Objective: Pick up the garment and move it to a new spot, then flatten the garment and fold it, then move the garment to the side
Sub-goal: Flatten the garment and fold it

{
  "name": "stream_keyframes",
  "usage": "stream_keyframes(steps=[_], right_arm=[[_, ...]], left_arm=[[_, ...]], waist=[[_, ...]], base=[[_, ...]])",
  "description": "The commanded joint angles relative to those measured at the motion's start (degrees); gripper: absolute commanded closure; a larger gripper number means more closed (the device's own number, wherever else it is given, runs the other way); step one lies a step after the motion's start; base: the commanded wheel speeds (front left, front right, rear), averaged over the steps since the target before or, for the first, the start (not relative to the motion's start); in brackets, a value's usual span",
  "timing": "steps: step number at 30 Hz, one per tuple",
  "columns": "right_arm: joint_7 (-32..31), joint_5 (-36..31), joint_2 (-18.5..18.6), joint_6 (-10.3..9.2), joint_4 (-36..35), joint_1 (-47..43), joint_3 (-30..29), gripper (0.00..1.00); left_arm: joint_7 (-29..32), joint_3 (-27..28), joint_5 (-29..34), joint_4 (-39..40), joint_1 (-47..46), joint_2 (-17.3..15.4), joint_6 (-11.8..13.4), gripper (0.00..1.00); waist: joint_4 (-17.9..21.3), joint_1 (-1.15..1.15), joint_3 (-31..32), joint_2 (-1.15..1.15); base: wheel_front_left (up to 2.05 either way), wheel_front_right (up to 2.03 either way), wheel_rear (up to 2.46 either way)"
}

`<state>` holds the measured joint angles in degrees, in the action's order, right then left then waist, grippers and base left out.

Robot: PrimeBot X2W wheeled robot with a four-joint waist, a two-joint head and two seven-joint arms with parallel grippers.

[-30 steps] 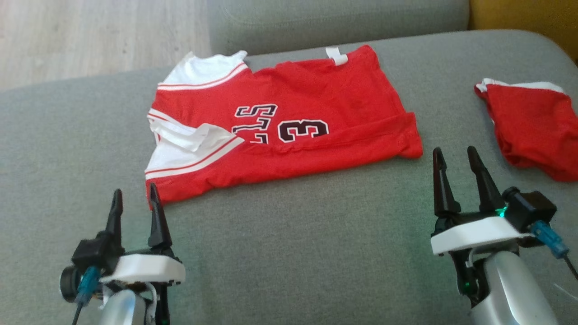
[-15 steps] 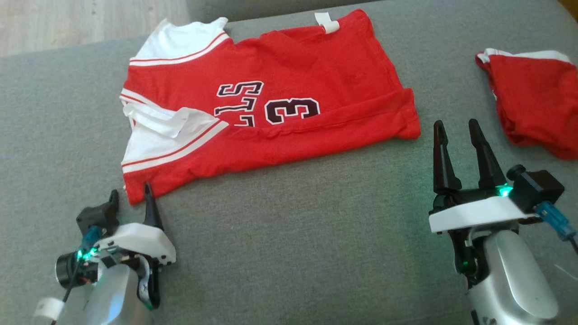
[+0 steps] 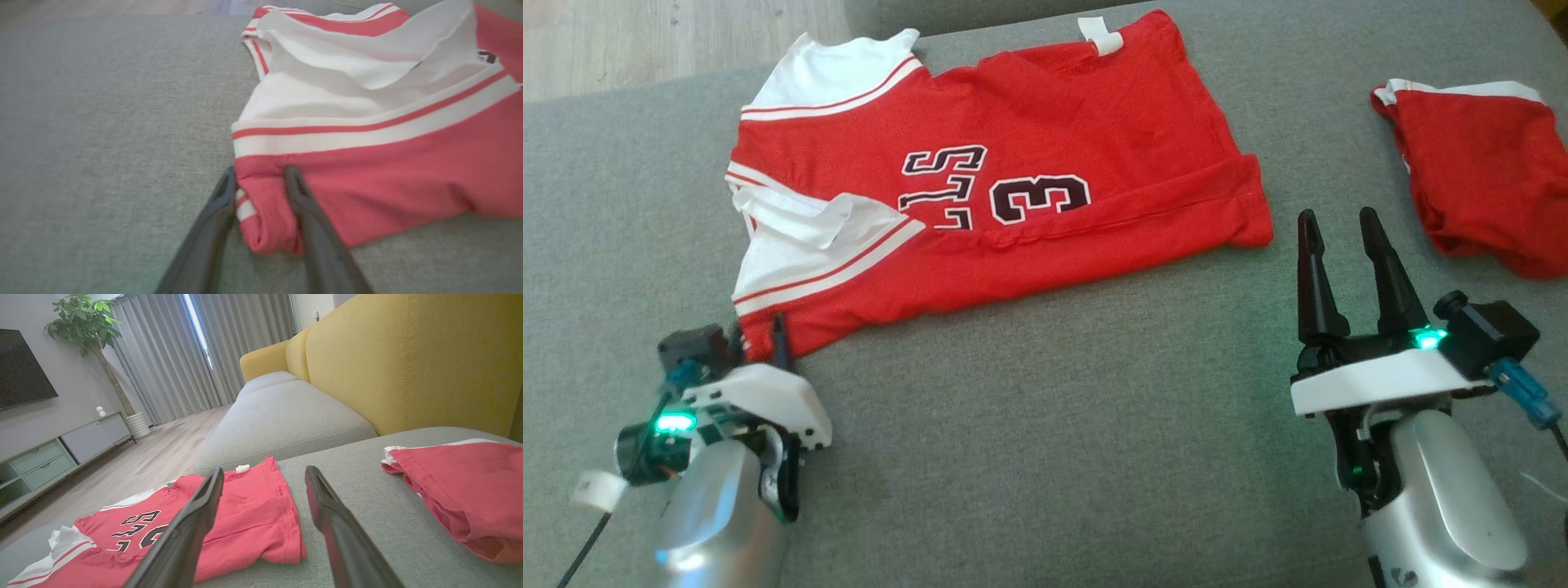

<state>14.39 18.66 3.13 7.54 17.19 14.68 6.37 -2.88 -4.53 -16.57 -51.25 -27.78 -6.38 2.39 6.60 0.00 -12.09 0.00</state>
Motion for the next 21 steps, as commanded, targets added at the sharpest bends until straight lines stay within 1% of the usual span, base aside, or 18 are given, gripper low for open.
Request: stream_keyframes(steps=[1, 5, 8, 10, 13, 16, 21], right_arm=[[0.61, 0.32, -0.25, -0.05, -2.03, 1.91, 1.22, 0.0], [0.61, 0.34, -0.25, -0.05, -1.32, 1.93, 0.78, 0.0], [0.61, -0.69, -0.25, -0.05, 1.77, 2.49, 0.12, 0.0], [-0.07, -1.55, -0.25, -0.05, 5.45, 3.63, -1.15, 0.0], [-3.12, -2.05, -0.25, -0.05, 11.25, 6.42, -3.37, 0.0], [-6.67, -1.73, -0.25, -0.05, 17.24, 9.96, -5.02, 0.0], [-10.01, -0.56, -0.25, -0.05, 26.55, 16.39, -6.18, 0.0]], left_arm=[[1.74, 0.49, -0.06, -1.35, 0.55, -1.18, -0.31, 1.0], [0.17, 0.34, -0.45, -0.64, 0.4, -1.02, -0.77, 1.0], [-3.64, 0.66, -0.93, 1.45, 0.2, -0.73, -0.98, 1.0], [-6.94, 0.79, -1.06, 3.47, 0.01, -0.53, -1.12, 1.0], [-10.16, 0.95, -1.04, 7.11, -0.11, -0.22, -1.06, 1.0], [-11.49, 0.48, -0.37, 11.39, 0.16, 0.15, -1.23, 1.0], [-11.95, -1.23, 0.78, 16.03, 1.17, 0.77, -2.14, 1.0]], waist=[[-0.06, 0.0, 0.16, 0.0], [-0.48, 0.0, 0.83, 0.0], [-0.98, 0.0, 1.46, 0.0], [-1.44, 0.0, 1.78, 0.0], [-2.22, 0.0, 2.0, 0.0], [-3.11, 0.0, 1.79, 0.0], [-4.64, 0.0, 0.87, 0.0]], base=[[0.0, 0.0, 0.0], [0.0, 0.0, 0.0], [0.0, 0.0, 0.0], [0.0, 0.0, 0.0], [0.0, 0.0, 0.0], [0.0, 0.0, 0.0], [0.0, 0.0, 0.0]])
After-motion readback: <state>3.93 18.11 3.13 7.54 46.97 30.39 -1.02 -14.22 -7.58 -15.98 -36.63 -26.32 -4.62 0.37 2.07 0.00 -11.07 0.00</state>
